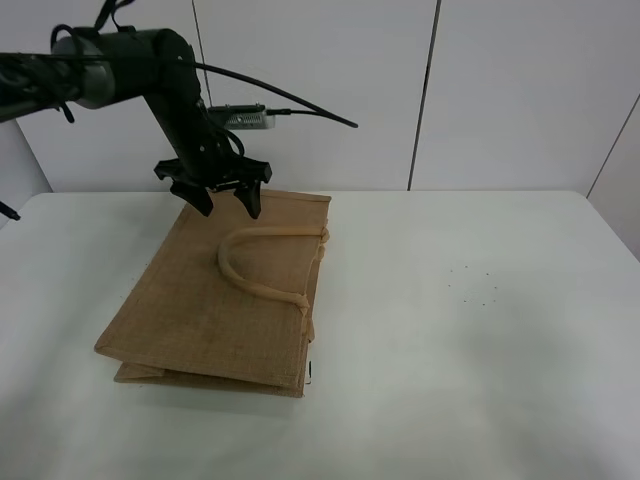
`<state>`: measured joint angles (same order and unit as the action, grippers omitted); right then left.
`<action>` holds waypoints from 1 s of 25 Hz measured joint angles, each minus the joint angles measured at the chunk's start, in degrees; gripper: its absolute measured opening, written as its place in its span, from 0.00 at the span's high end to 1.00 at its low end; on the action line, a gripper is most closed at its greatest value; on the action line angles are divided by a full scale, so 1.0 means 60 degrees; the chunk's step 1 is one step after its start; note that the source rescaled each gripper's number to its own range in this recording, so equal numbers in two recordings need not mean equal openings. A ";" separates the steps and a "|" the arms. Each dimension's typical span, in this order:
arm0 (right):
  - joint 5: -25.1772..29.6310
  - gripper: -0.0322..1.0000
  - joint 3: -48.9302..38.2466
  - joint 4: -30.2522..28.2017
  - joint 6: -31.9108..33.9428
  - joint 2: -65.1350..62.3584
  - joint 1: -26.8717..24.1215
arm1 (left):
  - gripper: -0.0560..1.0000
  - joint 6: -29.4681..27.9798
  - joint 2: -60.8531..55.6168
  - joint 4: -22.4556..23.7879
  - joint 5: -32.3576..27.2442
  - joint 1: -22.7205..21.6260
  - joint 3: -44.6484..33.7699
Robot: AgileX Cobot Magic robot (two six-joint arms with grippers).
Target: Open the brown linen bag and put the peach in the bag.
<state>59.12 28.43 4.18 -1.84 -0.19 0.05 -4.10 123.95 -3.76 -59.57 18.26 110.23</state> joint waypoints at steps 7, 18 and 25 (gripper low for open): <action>0.0000 0.00 0.0000 0.0000 0.0000 0.0000 0.0000 | 0.00 -0.0411 -0.0616 0.1229 -0.0527 -0.0676 0.0218; 0.0000 0.00 0.0000 0.0000 0.0000 0.0000 0.0000 | 0.00 -0.0251 -0.0794 0.1426 -0.0584 -0.2793 0.0040; 0.0000 0.00 0.0000 0.0000 0.0000 0.0000 0.0000 | 0.00 -0.0140 -0.2807 0.1470 -0.0535 -0.3044 -0.1941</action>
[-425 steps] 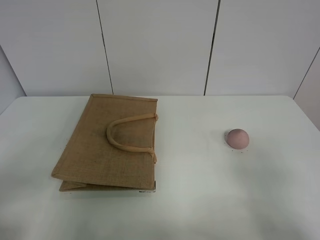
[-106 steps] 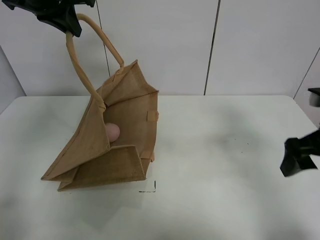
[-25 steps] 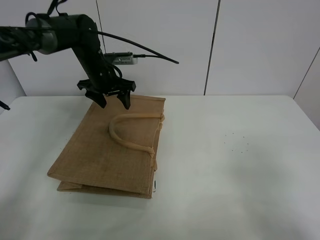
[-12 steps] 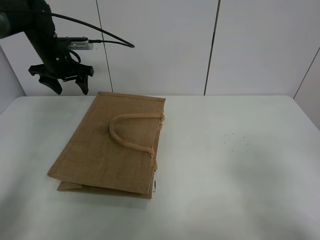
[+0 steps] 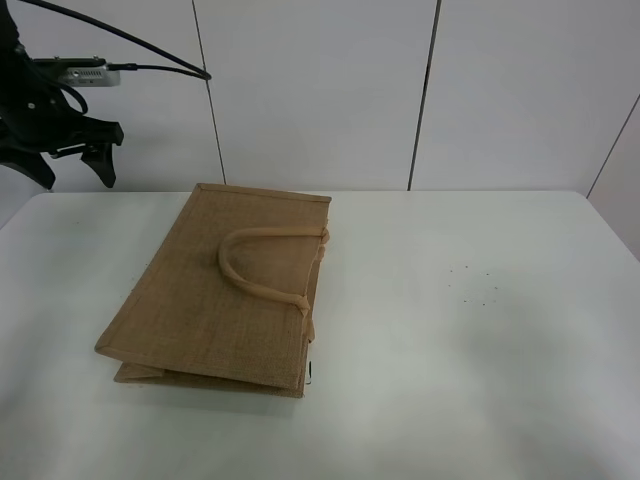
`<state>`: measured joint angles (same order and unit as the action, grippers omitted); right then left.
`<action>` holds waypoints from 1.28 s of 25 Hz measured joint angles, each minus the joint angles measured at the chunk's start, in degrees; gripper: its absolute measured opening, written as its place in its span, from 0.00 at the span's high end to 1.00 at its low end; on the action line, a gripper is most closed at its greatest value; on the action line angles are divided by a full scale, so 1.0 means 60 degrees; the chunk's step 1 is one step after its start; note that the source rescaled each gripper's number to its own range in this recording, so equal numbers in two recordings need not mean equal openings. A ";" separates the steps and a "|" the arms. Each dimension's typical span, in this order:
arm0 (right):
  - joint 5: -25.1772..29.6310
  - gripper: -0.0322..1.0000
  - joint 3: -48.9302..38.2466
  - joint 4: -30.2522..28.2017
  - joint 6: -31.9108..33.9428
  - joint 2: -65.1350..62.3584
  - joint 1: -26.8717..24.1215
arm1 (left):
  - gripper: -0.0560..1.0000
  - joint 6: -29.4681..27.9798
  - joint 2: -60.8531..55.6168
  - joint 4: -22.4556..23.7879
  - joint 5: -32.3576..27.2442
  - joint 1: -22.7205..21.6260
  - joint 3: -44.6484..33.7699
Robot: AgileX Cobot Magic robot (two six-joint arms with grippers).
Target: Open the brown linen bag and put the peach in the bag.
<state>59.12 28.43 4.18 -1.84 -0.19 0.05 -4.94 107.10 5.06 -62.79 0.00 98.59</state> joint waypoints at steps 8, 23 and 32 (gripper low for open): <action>0.0000 0.00 0.0000 0.0000 0.0000 0.0000 0.0000 | 0.00 0.0034 -0.3993 0.0000 -0.0657 0.0000 -0.3999; 0.0000 0.00 0.0000 0.0000 0.0000 0.0000 0.0000 | 0.00 0.0232 -1.2436 -0.0095 0.0109 0.0000 -1.1456; 0.0000 0.00 0.0000 0.0000 0.0000 0.0000 0.0000 | 0.00 0.0568 -1.6005 -0.0393 0.0419 0.0000 -1.1614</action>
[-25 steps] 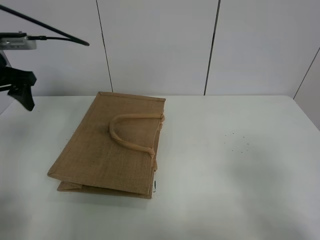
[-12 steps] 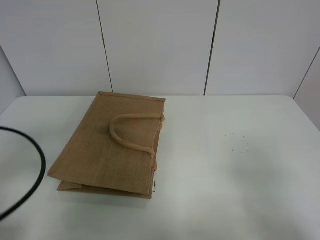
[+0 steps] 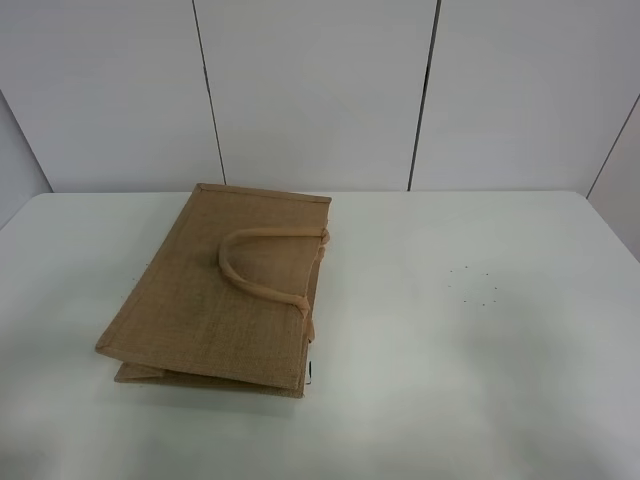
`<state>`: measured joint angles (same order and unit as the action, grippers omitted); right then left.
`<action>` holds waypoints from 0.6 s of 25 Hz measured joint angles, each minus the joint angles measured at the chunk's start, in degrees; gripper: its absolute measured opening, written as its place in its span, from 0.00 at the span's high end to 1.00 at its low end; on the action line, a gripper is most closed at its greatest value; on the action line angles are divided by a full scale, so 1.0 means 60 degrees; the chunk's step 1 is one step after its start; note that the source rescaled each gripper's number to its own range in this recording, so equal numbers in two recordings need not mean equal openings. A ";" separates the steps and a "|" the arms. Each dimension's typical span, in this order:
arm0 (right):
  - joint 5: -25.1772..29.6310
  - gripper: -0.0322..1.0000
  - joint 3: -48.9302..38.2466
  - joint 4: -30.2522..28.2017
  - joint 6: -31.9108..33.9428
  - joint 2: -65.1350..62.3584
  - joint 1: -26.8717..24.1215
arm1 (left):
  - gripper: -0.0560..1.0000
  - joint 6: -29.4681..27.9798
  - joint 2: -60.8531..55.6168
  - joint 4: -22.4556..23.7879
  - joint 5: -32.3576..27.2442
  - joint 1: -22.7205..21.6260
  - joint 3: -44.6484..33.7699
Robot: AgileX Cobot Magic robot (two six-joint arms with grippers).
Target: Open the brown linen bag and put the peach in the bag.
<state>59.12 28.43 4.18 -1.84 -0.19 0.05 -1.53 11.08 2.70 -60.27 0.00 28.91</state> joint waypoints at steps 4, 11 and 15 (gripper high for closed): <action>0.0000 0.00 0.0000 0.0000 0.0000 0.0000 0.0000 | 0.00 0.0003 -0.0989 -0.0048 0.0000 0.0000 0.0000; 0.0000 0.00 0.0000 0.0010 0.0000 0.0000 -0.0008 | 0.00 0.0033 -0.1877 -0.0097 -0.0010 0.0000 0.0000; 0.0000 0.00 0.0000 0.0027 0.0000 0.0000 0.0000 | 0.00 0.0033 -0.1877 -0.0119 -0.0010 0.0000 0.0000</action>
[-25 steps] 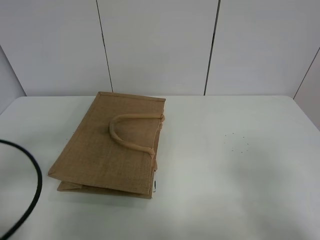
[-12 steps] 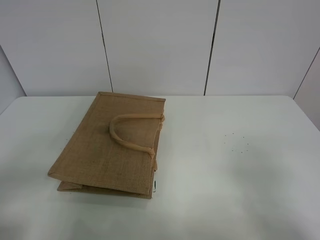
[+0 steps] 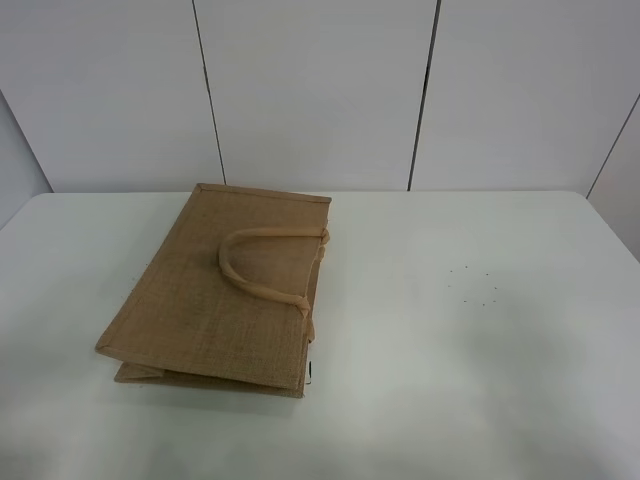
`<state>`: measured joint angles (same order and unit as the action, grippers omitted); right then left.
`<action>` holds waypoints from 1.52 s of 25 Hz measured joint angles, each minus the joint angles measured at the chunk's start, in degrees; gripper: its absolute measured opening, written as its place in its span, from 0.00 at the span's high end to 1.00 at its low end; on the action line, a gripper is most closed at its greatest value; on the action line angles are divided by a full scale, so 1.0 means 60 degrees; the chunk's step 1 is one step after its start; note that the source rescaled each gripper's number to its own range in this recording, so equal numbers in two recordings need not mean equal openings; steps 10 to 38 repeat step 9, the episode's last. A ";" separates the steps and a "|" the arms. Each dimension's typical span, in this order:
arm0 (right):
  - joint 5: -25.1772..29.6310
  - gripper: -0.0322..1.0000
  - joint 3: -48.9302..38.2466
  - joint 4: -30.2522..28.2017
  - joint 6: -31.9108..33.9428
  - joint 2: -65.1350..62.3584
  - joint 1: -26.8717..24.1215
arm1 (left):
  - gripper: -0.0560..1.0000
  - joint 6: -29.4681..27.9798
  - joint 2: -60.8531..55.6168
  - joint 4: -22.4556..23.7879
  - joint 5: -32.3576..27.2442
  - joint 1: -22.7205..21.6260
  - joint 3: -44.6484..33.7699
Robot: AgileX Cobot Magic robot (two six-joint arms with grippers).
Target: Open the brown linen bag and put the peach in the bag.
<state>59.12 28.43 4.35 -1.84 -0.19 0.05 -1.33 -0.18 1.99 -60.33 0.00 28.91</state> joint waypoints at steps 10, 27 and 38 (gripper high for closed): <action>0.0000 0.00 0.0000 0.0000 0.0000 0.0000 0.0000 | 0.00 0.0001 0.0000 -0.0024 0.0000 0.0000 0.0000; 0.0000 0.00 0.0000 0.0000 0.0000 0.0000 0.0000 | 0.00 0.0001 0.0000 -0.0024 0.0000 0.0000 0.0000; 0.0000 0.00 0.0000 0.0000 0.0000 0.0000 0.0000 | 0.00 0.0001 0.0000 -0.0024 0.0000 0.0000 0.0000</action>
